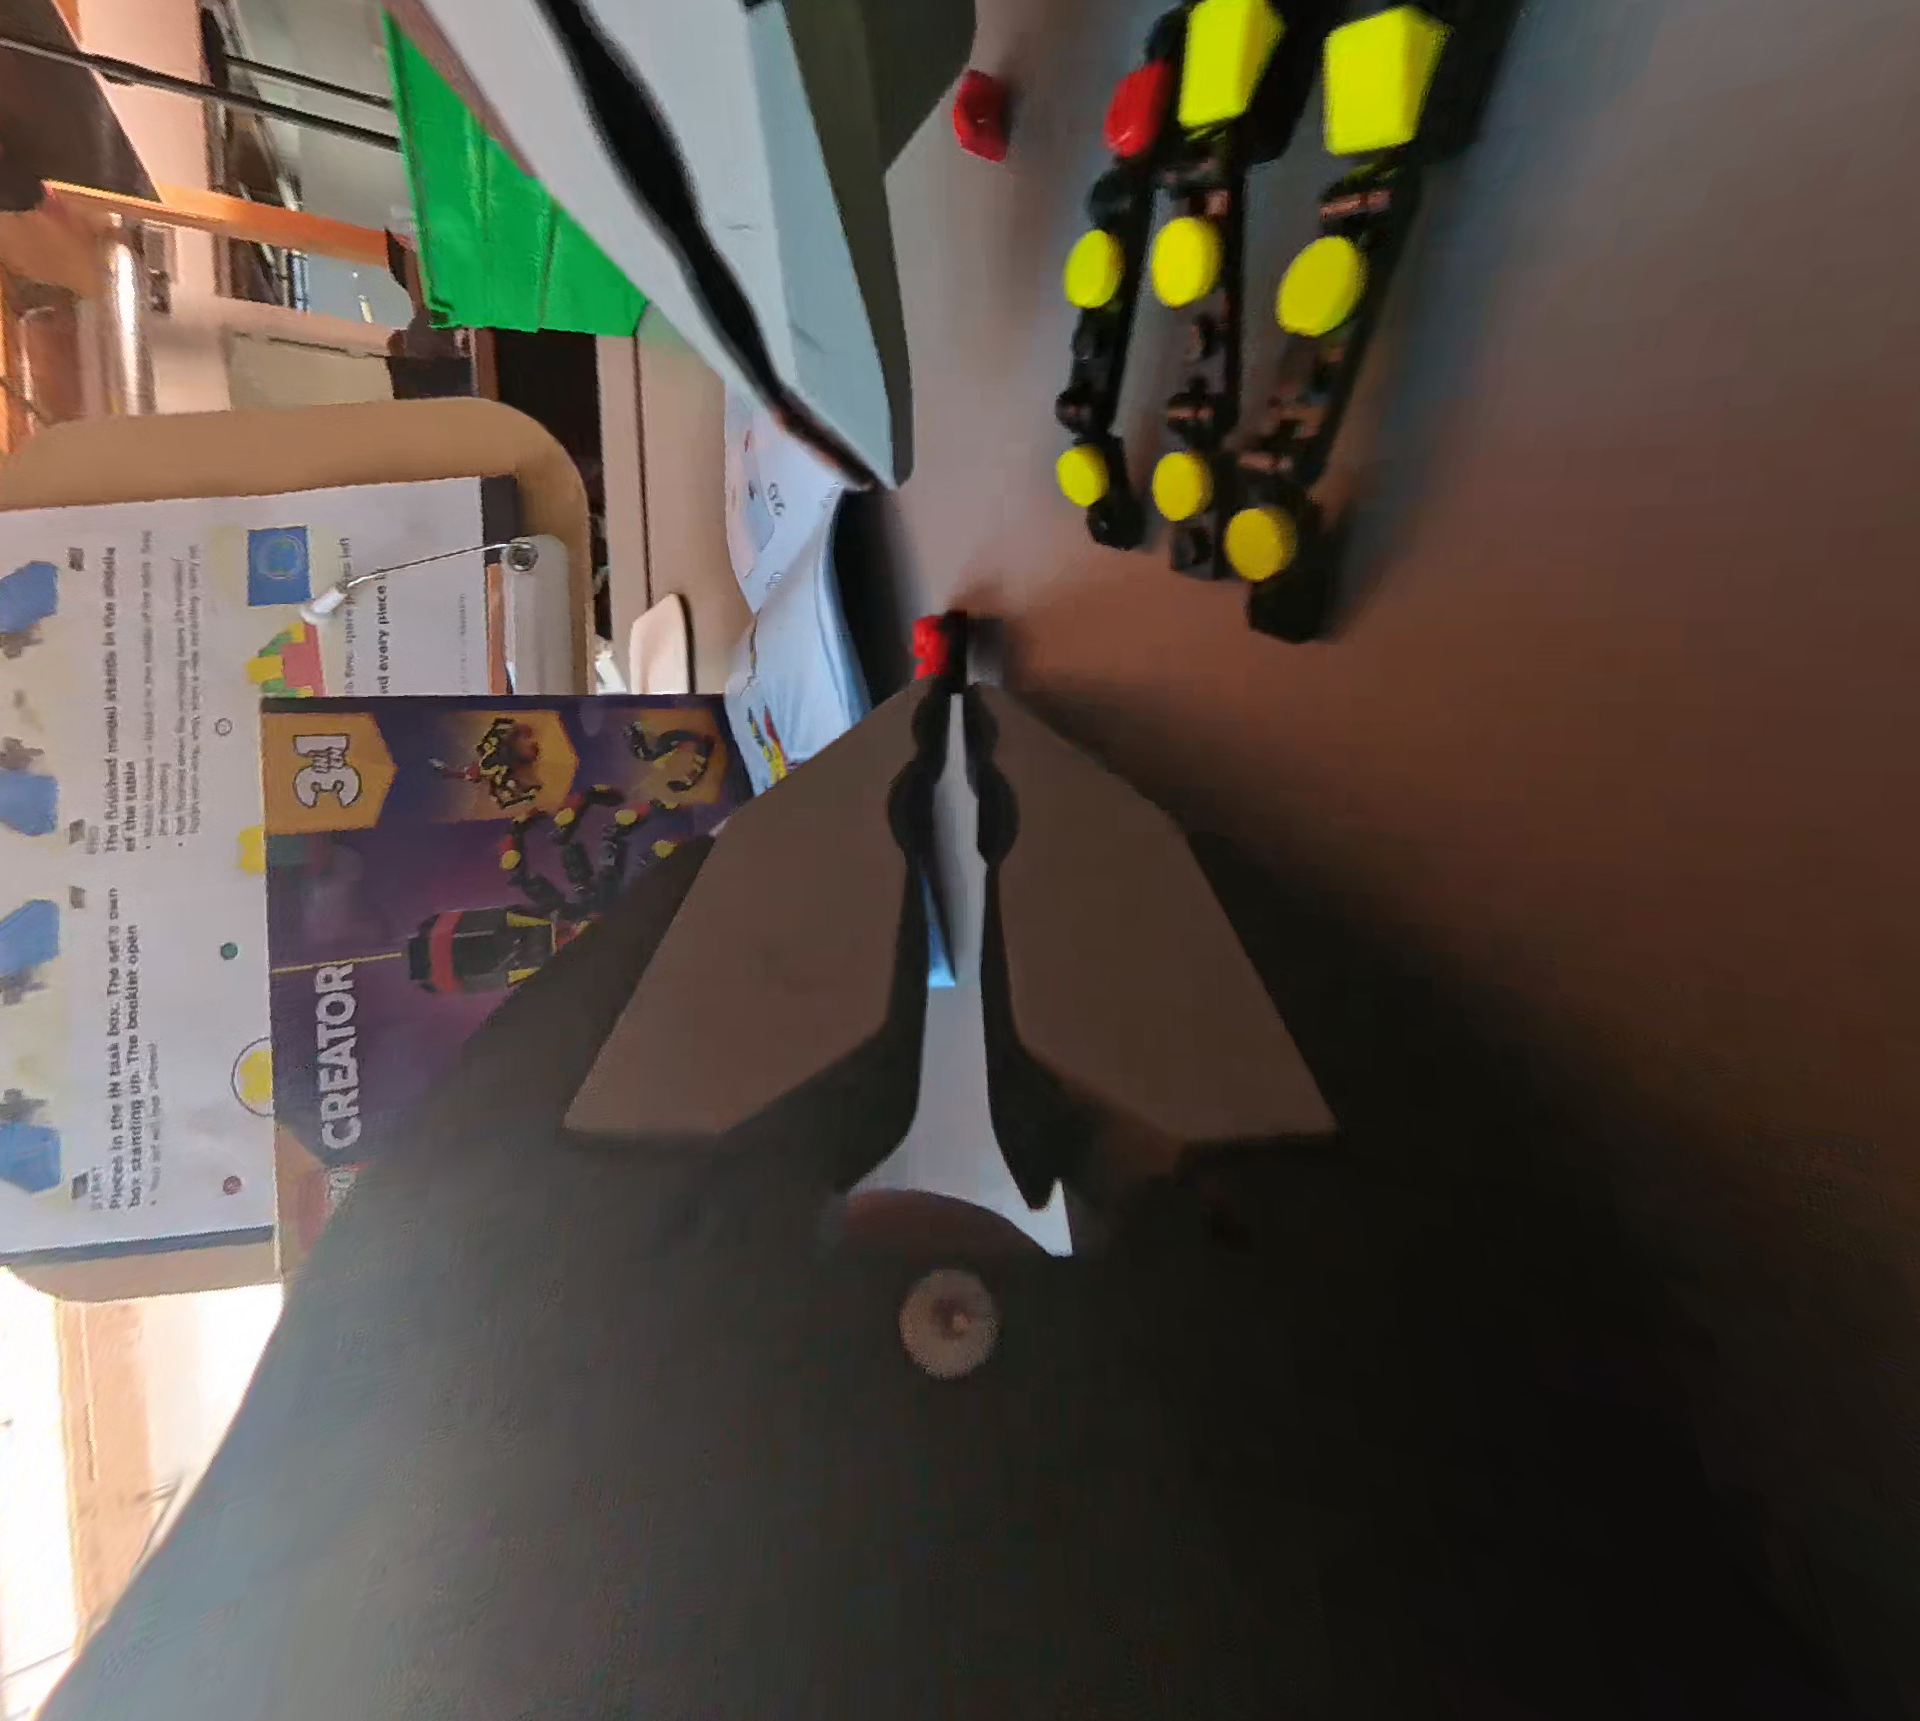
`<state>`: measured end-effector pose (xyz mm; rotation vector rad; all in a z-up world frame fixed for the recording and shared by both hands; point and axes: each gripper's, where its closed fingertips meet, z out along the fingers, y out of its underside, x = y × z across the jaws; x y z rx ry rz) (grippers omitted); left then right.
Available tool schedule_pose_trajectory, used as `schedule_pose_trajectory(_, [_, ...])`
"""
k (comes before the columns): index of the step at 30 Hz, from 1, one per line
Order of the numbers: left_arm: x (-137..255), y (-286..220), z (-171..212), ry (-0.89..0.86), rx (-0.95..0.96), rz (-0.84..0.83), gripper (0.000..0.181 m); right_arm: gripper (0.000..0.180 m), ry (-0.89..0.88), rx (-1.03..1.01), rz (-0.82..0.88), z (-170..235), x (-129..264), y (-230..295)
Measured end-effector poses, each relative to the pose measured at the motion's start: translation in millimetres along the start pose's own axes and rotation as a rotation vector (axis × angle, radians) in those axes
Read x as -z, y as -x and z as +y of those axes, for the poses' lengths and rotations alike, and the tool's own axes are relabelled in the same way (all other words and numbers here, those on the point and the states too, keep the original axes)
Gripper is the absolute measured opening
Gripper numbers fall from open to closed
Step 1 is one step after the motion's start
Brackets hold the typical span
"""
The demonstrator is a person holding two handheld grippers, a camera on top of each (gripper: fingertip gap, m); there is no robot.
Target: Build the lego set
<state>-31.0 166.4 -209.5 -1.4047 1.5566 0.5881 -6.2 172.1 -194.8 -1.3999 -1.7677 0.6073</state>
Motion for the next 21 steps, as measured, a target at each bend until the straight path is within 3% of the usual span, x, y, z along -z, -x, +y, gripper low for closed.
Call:
schedule_pose_trajectory(4, [3.7, -9.4, -14.7, -0.053, 0.072, 0.061, 0.000, 0.004, 0.046, 0.028, -0.006, 6.3, -6.0, 4.3])
schedule_pose_trajectory(13, [2.6, -1.6, -4.0, -0.067, 0.315, 0.117, 0.007, 0.003, -0.004, -0.056, 0.048, 2.3, 9.5, -15.6])
schedule_pose_trajectory(21, [0.7, -4.7, -5.9, -0.063, 0.412, 0.188, 0.000, 0.003, 0.024, -0.053, 0.064, 6.6, 10.6, -18.7])
